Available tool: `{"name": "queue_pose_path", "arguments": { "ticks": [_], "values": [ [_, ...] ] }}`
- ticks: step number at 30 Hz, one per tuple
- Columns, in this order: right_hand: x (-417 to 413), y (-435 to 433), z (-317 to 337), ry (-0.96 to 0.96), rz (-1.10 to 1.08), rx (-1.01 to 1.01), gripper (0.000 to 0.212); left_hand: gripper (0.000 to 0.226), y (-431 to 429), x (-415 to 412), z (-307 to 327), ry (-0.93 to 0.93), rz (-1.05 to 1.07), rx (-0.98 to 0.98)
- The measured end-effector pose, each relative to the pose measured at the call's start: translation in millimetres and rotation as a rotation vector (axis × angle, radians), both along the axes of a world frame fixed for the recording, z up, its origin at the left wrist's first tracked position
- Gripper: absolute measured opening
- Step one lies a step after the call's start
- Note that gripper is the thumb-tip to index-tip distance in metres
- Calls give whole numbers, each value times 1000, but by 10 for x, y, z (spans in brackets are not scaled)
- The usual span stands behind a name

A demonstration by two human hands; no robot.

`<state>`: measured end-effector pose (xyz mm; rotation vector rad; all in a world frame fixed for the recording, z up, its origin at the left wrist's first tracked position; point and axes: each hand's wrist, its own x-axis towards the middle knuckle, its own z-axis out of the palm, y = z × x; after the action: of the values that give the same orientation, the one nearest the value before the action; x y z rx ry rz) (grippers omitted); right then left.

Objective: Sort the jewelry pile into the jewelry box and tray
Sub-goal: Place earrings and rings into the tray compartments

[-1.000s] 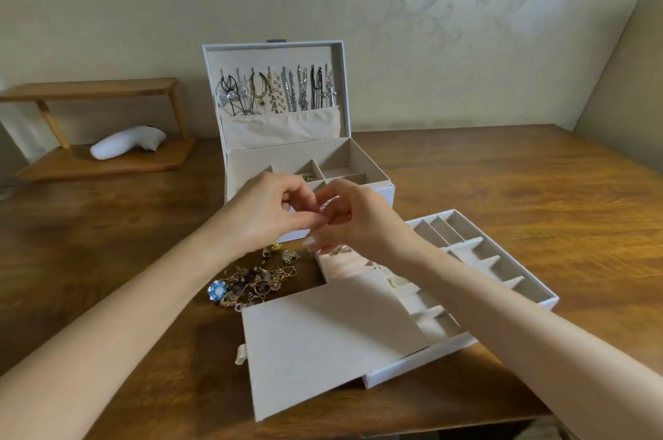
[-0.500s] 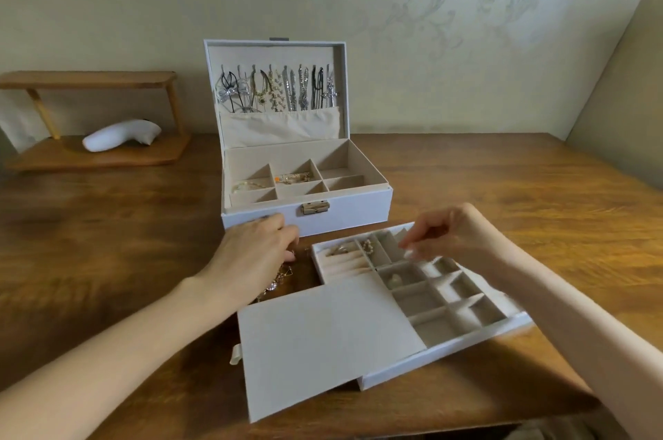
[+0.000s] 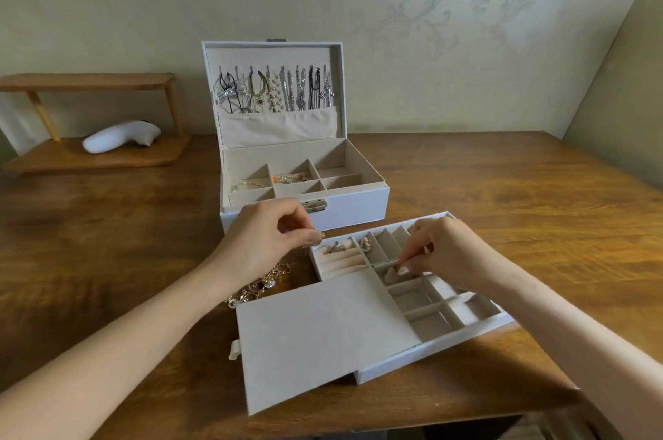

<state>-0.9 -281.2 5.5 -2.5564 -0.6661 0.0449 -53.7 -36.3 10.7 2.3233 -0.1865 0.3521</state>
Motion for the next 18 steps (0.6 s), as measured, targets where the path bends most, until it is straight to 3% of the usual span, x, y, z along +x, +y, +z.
{"name": "queue_pose_path", "arguments": {
  "ticks": [3,6,9,11,13,18],
  "values": [
    [-11,3,-35,7,-32,-35,10,4,-88,6,85,158,-48,-281],
    [-47,11,47,-31,-43,-78,13,2,-136,11,137,261,-51,-420],
    [-37,49,213,-23,10,181,22,4,-191,33,164,298,-80,-495],
    [-55,168,300,151,116,430,15,6,-246,53,174,312,-88,-528],
    [-55,300,304,341,182,614,22,6,-306,75,176,300,-82,-544],
    [43,437,259,354,150,747,17,10,-301,119,162,263,-58,-636]
  ]
}}
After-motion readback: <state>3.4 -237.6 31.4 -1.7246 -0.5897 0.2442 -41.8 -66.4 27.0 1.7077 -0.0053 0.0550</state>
